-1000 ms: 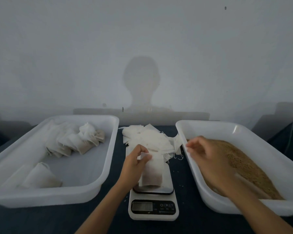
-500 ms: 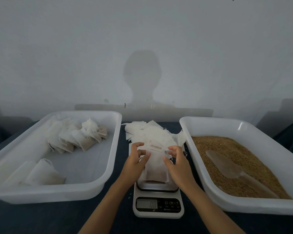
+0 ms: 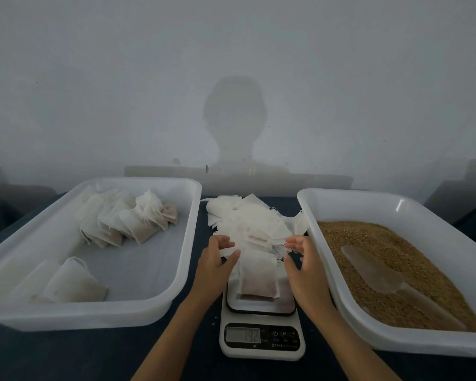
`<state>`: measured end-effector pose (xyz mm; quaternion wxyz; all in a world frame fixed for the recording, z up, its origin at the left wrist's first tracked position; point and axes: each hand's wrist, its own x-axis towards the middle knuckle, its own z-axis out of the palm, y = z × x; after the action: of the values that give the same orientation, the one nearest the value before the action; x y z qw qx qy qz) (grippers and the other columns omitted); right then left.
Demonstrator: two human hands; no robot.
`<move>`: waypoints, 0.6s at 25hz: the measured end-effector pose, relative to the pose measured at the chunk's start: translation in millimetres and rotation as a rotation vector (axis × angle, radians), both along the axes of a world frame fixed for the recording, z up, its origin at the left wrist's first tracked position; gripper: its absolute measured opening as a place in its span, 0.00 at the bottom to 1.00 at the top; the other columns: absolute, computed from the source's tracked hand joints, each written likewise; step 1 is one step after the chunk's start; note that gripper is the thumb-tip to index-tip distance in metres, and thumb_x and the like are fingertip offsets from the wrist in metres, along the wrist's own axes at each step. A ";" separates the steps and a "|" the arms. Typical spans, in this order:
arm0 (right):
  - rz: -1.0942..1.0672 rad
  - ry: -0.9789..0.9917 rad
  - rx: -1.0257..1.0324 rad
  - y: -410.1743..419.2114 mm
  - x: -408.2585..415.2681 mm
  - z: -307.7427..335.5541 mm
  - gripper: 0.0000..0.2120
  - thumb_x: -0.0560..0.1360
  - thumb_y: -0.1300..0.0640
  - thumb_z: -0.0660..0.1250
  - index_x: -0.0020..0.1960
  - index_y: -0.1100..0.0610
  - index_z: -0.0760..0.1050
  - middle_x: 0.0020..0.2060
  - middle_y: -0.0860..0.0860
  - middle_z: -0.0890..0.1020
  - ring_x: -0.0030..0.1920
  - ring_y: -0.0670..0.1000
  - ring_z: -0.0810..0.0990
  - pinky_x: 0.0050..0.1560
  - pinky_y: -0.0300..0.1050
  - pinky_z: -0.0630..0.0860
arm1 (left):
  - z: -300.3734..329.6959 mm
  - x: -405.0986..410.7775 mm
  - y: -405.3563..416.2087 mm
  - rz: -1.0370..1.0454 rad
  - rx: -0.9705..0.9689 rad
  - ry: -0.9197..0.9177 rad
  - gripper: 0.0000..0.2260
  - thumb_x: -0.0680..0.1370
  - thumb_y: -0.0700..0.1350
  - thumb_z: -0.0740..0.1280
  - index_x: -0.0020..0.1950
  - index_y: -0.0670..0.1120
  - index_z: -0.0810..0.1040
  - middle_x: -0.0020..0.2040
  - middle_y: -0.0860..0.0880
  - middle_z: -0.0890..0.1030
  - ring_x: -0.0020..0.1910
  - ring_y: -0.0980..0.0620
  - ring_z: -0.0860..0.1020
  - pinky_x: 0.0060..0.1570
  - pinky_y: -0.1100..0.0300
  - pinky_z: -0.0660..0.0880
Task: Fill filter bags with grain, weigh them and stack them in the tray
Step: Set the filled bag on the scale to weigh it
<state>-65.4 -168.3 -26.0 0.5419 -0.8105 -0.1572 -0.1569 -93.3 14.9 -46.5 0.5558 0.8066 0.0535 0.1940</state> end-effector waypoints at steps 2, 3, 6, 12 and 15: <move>0.016 0.019 -0.004 1.9 -0.6 -1.9 0.15 0.74 0.69 0.64 0.54 0.51 0.72 0.50 0.44 0.77 0.55 0.41 0.75 0.57 0.35 0.69 | -0.5 3.1 -1.4 0.007 0.066 0.048 0.13 0.79 0.45 0.66 0.62 0.45 0.71 0.59 0.50 0.76 0.59 0.54 0.73 0.58 0.62 0.72; 0.025 0.034 -0.007 2.9 -0.9 -2.6 0.15 0.74 0.69 0.63 0.54 0.51 0.72 0.50 0.44 0.77 0.55 0.42 0.75 0.57 0.36 0.70 | -0.3 4.8 -2.1 0.005 0.089 0.074 0.13 0.79 0.46 0.65 0.62 0.44 0.72 0.60 0.49 0.75 0.60 0.54 0.73 0.60 0.60 0.72; 0.032 0.064 -0.035 4.7 -1.2 -4.0 0.14 0.74 0.68 0.64 0.53 0.51 0.72 0.50 0.45 0.77 0.55 0.43 0.75 0.58 0.39 0.71 | 1.9 9.3 -4.4 -0.005 0.144 0.120 0.13 0.79 0.48 0.65 0.60 0.43 0.75 0.60 0.47 0.76 0.60 0.52 0.74 0.61 0.54 0.73; 0.031 0.089 -0.048 0.4 -3.1 -3.7 0.14 0.74 0.67 0.65 0.54 0.51 0.71 0.51 0.44 0.77 0.56 0.42 0.75 0.58 0.38 0.70 | 0.5 13.6 -8.6 -0.045 0.167 0.116 0.11 0.77 0.46 0.67 0.57 0.44 0.77 0.56 0.47 0.78 0.53 0.54 0.76 0.51 0.66 0.73; 0.028 0.094 -0.045 -1.4 -4.6 -2.7 0.15 0.74 0.67 0.65 0.53 0.49 0.71 0.51 0.41 0.76 0.55 0.39 0.74 0.58 0.37 0.70 | -0.1 18.6 -7.4 -0.070 0.220 0.073 0.10 0.77 0.46 0.68 0.57 0.48 0.76 0.55 0.53 0.77 0.57 0.56 0.74 0.56 0.65 0.72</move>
<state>-69.9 -169.7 -28.7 0.5324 -0.8269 -0.1461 -0.1074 -74.7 7.5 -46.7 0.4679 0.8707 0.0238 0.1495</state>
